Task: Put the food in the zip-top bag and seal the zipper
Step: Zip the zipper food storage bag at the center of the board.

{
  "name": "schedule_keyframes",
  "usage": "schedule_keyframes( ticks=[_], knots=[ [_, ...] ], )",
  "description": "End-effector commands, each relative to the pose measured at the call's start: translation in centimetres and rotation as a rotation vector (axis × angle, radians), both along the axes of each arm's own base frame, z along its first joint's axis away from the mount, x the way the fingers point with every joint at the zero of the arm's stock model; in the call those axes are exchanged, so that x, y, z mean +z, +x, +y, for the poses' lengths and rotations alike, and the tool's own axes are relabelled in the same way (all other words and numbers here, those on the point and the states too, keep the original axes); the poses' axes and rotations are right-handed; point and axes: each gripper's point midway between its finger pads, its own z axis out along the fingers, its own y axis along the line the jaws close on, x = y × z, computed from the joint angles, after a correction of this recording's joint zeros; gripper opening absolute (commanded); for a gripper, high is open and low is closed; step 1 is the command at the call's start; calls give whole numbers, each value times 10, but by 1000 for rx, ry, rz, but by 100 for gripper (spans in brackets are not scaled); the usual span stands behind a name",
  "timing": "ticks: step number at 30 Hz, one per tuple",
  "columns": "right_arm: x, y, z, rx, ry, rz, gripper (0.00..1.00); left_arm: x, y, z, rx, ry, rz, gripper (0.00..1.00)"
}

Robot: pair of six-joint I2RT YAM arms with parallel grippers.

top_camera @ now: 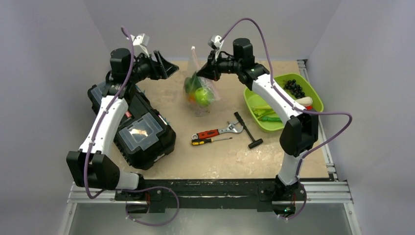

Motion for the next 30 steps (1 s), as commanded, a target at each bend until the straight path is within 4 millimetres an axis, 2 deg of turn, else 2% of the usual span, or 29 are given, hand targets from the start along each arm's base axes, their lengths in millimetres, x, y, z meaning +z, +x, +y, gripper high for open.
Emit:
schedule_keyframes(
  ticks=[1, 4, 6, 10, 15, 21, 25, 30],
  knots=[
    [33, -28, 8, 177, -13, -158, 0, 47, 3, -9, -129, 115, -409, 69],
    [19, -30, 8, 222, -68, -165, 0, 39, 1, -19, -251, 187, -454, 70],
    [9, -31, 8, 251, -98, -171, 0, 24, -7, -24, -341, 214, -419, 72],
    [-5, -36, 4, 304, -145, -217, 0, 6, -8, -24, -425, 275, -432, 74],
    [-8, -38, 3, 321, -155, -235, 0, 4, 0, -16, -456, 191, -414, 77],
    [-10, -38, 4, 331, -155, -232, 0, 0, 14, -19, -501, 136, -405, 80],
    [-9, -39, 5, 339, -149, -230, 0, -11, 23, -21, -519, 124, -378, 82],
    [-9, -38, 5, 341, -150, -225, 0, -26, 17, -29, -606, 61, -345, 80]
  ],
)
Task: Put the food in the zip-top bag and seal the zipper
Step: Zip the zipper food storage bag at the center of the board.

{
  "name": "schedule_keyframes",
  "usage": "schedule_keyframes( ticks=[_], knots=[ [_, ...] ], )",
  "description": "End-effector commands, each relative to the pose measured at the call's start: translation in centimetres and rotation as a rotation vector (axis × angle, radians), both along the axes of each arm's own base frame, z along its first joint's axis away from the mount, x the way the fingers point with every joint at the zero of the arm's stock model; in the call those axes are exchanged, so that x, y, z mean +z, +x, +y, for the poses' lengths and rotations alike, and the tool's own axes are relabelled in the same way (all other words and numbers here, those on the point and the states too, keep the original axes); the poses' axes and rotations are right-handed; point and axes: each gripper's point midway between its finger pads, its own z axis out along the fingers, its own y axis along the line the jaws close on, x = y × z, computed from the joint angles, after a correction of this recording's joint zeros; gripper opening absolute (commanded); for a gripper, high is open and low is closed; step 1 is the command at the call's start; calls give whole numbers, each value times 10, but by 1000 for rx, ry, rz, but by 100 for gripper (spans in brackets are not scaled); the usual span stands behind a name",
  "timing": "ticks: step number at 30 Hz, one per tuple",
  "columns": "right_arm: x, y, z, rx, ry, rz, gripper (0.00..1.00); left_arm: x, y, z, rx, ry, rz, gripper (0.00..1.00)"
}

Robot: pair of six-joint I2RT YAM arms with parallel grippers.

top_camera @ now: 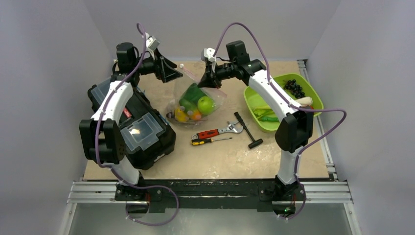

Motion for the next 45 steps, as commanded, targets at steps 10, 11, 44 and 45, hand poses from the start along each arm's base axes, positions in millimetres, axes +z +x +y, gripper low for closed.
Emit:
schedule_keyframes(
  ticks=[10, 11, 44, 45],
  knots=[
    [28, 2, 6, 20, 54, -65, 0, 12, -15, -14, -51, -16, -116, 22],
    [27, 5, 6, 5, 53, -63, 0, 12, -15, -12, -25, -11, -113, 11],
    [38, -19, 53, 119, 129, -15, 59, 7, -85, -15, -95, 68, -168, 0],
    [36, -17, 52, 118, 122, -10, 54, 7, -86, -15, -97, 69, -167, 0]
  ],
)
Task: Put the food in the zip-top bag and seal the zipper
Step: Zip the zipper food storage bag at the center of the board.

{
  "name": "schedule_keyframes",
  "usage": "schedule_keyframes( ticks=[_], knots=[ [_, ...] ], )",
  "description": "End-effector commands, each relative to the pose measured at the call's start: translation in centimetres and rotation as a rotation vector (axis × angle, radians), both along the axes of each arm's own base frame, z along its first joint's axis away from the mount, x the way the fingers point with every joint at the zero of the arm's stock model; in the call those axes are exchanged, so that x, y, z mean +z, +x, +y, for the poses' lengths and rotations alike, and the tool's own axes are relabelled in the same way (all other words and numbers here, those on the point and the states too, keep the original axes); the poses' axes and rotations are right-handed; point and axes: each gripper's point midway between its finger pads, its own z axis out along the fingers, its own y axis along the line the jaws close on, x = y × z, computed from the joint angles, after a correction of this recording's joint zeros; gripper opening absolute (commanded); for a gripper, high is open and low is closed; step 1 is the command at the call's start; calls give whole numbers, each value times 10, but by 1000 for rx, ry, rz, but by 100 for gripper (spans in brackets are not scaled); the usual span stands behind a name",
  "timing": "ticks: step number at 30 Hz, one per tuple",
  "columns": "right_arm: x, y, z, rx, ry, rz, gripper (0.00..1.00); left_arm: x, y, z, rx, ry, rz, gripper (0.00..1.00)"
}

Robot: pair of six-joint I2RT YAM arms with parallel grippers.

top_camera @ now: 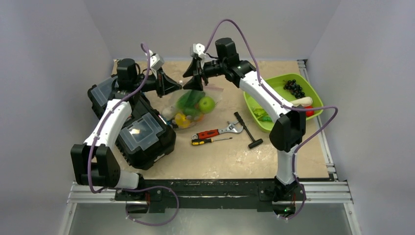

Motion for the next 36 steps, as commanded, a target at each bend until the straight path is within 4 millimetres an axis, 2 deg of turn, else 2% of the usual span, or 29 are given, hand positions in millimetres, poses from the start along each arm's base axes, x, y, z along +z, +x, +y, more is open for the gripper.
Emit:
schedule_keyframes(
  ticks=[1, 4, 7, 11, 12, 14, 15, 17, 21, 24, 25, 27, 30, 32, 36],
  knots=[
    [-7, -5, -3, 59, -27, 22, 51, 22, -12, -2, -58, 9, -106, 0],
    [-13, -2, -5, 57, -42, 33, 49, 24, -15, -2, -62, 8, -112, 0],
    [-15, -1, -9, 50, -46, 40, 41, 25, -17, -2, -61, 13, -117, 0],
    [-14, 0, -11, 38, -39, 51, 34, 24, -18, 0, -54, 24, -121, 0],
    [-13, -1, -11, 36, -35, 53, 31, 24, -18, 0, -52, 25, -120, 0],
    [-11, -1, -11, 26, -28, 62, 13, 24, -18, 1, -45, 27, -111, 0],
    [-10, 0, -11, 13, -26, 68, 0, 24, -18, 0, -39, 25, -101, 0],
    [-5, 9, -11, -71, -14, 108, 0, 27, -10, 3, 36, 38, -62, 0],
    [0, 17, -15, -210, 30, 154, 0, 37, -16, 11, 181, 11, 119, 35],
    [12, 21, -21, -288, 69, 151, 0, 44, -23, 28, 384, -15, 203, 75],
    [17, 22, -23, -314, 86, 151, 0, 51, -28, 34, 459, -32, 223, 82],
    [26, 26, -26, -359, 110, 145, 0, 58, -36, 42, 589, -69, 326, 85],
    [31, 30, -27, -398, 130, 135, 0, 68, -46, 39, 718, -192, 519, 85],
    [29, 32, -26, -433, 133, 125, 0, 70, -50, 28, 751, -273, 638, 81],
    [32, 21, -21, -448, 143, 86, 0, 67, -48, 9, 816, -388, 851, 77]
  ],
)
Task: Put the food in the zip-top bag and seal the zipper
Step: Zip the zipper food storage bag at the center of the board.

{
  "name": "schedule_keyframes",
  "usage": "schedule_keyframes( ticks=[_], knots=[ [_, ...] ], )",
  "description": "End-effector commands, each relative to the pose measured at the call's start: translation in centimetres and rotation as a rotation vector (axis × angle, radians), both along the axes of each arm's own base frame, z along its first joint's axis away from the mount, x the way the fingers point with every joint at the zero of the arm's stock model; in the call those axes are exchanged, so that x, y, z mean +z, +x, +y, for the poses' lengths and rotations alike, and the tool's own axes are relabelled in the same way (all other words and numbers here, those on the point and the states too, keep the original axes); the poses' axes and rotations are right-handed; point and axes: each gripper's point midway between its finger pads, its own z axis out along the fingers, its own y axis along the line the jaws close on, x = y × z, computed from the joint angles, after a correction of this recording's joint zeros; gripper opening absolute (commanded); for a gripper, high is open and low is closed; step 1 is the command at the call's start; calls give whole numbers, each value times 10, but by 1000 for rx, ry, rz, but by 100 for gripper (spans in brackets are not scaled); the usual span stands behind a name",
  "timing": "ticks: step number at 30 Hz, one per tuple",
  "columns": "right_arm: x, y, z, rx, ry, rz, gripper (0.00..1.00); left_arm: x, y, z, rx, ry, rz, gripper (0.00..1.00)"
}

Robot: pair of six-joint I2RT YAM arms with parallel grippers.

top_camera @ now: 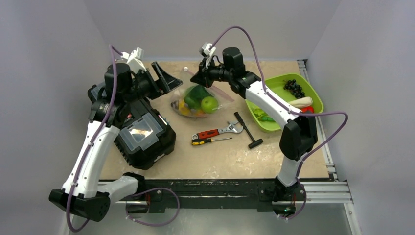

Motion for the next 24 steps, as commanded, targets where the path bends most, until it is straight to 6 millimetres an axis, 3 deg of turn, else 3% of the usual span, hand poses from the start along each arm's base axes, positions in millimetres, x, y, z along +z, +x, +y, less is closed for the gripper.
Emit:
schedule_keyframes(
  ticks=[1, 5, 9, 11, 14, 18, 24],
  knots=[
    [55, -11, 5, -53, 95, -166, 0, -12, 12, -9, 203, -214, 297, 75],
    [58, -24, 9, -59, 84, -242, 0, -2, 27, -14, 276, -316, 362, 73],
    [55, -32, 15, -58, 50, -286, 0, -10, 37, -11, 379, -338, 486, 71],
    [55, -39, 19, -48, 37, -318, 0, -15, 37, -13, 402, -343, 563, 66],
    [53, -47, 24, -58, 13, -356, 0, -18, 33, -11, 441, -337, 628, 50],
    [53, -47, 26, -75, -4, -374, 0, -30, 22, 6, 545, -301, 675, 41],
    [48, -49, 32, -85, -37, -393, 0, -40, 18, 13, 606, -286, 715, 37]
  ],
)
